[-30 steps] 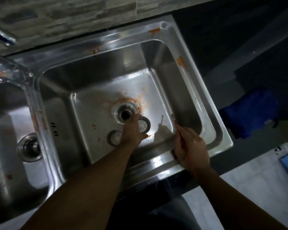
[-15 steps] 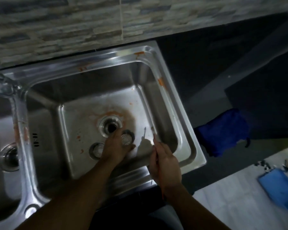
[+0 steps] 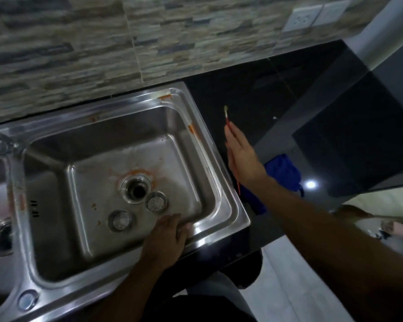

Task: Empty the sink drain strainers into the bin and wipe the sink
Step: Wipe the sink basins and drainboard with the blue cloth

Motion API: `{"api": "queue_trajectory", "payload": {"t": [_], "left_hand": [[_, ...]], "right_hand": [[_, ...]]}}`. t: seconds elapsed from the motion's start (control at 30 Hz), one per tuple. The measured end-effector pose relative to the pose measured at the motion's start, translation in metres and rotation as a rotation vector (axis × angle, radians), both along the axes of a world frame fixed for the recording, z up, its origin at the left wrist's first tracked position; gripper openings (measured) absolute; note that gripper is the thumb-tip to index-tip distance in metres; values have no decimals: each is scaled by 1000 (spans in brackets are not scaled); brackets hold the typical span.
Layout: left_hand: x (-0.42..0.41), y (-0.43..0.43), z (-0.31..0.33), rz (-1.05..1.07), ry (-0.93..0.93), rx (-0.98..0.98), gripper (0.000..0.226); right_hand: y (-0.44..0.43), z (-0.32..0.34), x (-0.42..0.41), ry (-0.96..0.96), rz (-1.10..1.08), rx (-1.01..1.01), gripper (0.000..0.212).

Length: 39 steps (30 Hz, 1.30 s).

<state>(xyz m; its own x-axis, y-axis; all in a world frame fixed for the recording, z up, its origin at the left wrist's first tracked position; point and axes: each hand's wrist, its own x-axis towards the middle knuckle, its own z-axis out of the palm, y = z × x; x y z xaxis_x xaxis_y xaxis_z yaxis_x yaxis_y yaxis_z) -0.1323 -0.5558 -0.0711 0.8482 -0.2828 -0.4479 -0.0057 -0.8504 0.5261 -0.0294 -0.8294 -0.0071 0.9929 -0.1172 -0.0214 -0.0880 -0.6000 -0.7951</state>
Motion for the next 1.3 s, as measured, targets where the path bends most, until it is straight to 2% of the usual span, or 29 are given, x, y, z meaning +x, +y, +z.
{"api": "queue_trajectory", "payload": {"t": [0.1,0.2,0.3,0.4,0.57,0.63,0.73,0.83,0.9,0.97,1.07,1.13,1.23,1.3], "left_hand": [[2,1,-7,-74,6,41,56],[2,1,-9,-94,-8,40,54],[0,2,-6,-79,-33,28,48],[1,0,-3,-85,-25,33,47],[3,-1,1,-80,22,51,52],[5,-2,3,-84,42,53,56],[10,-7,12,-101,39,11,62],[23,-29,25,-139,-86,-72,57],[32,-57,34,-213,-206,-145,48],[38,-92,45,-349,-299,-212,39],[32,-141,57,-564,-402,-272,45],[23,-166,56,-629,-454,-295,49],[14,-186,48,-573,-283,-168,67],[12,-194,43,-566,-244,-53,83]], "right_hand": [[-34,-16,29,76,194,-314,53],[-54,-38,57,206,247,-770,88],[-63,-49,78,242,316,-897,87],[-66,-50,90,266,319,-894,86],[-63,-35,87,264,268,-738,85],[-60,-26,73,207,175,-603,84],[-58,-16,33,93,51,-476,72],[-63,-12,-17,-16,-5,-439,68],[-67,-11,-53,-14,-33,-410,74],[-71,-12,-88,18,-103,-362,82],[-81,-16,-133,42,-194,-343,81],[-94,-21,-155,59,-86,-459,75],[-115,-27,-167,148,154,-574,71],[-122,-29,-165,192,207,-612,72]]}}
